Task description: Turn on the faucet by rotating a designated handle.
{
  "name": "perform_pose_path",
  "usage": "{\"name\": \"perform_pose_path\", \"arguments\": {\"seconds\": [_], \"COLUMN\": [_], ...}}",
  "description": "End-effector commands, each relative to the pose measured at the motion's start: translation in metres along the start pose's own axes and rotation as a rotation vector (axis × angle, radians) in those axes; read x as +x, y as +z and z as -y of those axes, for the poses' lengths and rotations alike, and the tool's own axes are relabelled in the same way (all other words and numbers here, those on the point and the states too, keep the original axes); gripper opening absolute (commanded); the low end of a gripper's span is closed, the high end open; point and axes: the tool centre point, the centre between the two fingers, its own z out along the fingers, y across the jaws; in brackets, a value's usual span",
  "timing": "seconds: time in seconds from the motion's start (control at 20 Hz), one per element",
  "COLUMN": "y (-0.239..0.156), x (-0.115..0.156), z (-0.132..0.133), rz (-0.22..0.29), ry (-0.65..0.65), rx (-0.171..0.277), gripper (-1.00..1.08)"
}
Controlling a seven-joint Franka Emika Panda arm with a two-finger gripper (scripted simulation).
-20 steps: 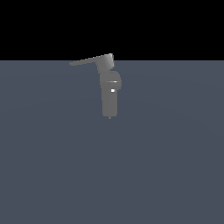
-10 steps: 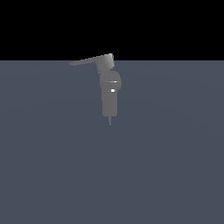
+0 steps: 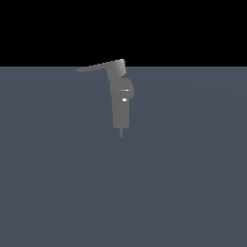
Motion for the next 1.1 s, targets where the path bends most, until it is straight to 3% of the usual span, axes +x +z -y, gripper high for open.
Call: {"name": "perform_pose_path", "arguments": {"seconds": [0.0,0.45,1.05], "y": [0.0,0.0,0.017], "x": [0.004,0.035,0.112], "z": [0.001,0.009,0.031], "rz": [0.004,0.034,0.119], "ry": [0.013,0.126,0.405], "rx": [0.005,0.046,0.1], "gripper": [-1.0,-1.0,-1.0]}}
